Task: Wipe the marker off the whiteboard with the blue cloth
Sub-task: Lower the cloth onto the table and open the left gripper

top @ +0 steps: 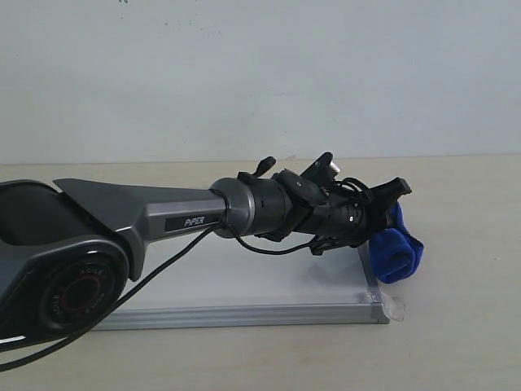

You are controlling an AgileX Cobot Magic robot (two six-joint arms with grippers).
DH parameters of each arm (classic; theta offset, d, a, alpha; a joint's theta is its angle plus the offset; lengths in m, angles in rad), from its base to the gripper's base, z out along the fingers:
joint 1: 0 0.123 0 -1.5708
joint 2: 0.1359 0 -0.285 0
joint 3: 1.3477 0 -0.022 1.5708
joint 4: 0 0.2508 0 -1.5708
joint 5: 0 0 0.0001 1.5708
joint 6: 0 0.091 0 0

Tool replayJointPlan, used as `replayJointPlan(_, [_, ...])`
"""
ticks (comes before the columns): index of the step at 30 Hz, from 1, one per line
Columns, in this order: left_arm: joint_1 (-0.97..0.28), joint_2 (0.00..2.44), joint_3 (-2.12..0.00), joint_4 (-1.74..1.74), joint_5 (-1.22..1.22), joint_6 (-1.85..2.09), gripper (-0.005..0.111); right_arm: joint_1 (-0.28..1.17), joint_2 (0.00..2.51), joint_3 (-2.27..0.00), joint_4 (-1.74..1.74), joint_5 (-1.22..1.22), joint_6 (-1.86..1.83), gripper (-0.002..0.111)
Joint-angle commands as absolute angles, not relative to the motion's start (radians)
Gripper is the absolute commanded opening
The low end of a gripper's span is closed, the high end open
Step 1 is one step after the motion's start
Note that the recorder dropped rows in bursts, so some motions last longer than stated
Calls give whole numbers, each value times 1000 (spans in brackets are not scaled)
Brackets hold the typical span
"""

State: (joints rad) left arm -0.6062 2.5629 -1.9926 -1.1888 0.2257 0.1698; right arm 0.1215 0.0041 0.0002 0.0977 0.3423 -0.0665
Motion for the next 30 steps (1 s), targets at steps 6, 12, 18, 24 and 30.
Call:
replayJointPlan(6, [-604,2559,-1998,-1185,232,181,41,120,0,0,98,334,-67,0])
replayJointPlan(12, [-604,2559,-1998,-1185,232,181,69,120,0,0,98,334,-67,0])
replayJointPlan(18, [-604,2559,-1998,-1185,232,181,72,120,0,0,98,334,-67,0])
replayJointPlan(24, [-604,2559,-1998,-1185,243,181,72,120,0,0,98,334,-67,0])
replayJointPlan(30, [-579,2559,-1998,-1185,323,181,72,120,0,0,98,334,-67,0])
